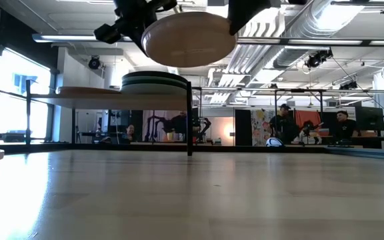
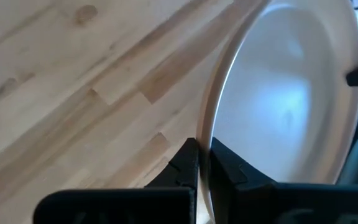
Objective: Place and stack plates onto a shelf
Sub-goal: Stack the gray plate on top of the light blue plate on the shelf
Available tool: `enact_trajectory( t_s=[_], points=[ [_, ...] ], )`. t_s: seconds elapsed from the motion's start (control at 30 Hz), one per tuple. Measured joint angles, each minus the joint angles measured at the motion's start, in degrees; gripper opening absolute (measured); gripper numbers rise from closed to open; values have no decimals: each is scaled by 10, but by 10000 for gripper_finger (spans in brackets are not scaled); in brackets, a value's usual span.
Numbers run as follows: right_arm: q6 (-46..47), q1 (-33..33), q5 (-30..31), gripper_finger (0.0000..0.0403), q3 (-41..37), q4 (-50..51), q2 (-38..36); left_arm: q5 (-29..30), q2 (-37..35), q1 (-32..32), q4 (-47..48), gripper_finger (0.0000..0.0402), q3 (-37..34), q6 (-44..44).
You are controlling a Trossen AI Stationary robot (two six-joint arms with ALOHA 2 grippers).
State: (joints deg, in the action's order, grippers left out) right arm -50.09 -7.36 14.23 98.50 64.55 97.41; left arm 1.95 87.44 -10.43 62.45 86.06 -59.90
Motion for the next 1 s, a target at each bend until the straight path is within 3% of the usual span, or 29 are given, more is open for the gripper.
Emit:
enact_trajectory(
  t_s=[0.23, 0.63, 0.87, 1.0],
  points=[
    [13, -2, 16, 12, 0, 0, 0, 3, 0, 0, 7, 1, 0, 0],
    [92, -1, 28, 118, 0, 5, -4, -16, 0, -13, 8, 0, 0, 28],
    [156, -1, 81, 126, 0, 18, -29, -31, 0, -38, 32, 0, 0, 57],
    [196, -1, 82, 126, 0, 44, -47, -30, -6, -58, 75, 0, 0, 71]
  ],
)
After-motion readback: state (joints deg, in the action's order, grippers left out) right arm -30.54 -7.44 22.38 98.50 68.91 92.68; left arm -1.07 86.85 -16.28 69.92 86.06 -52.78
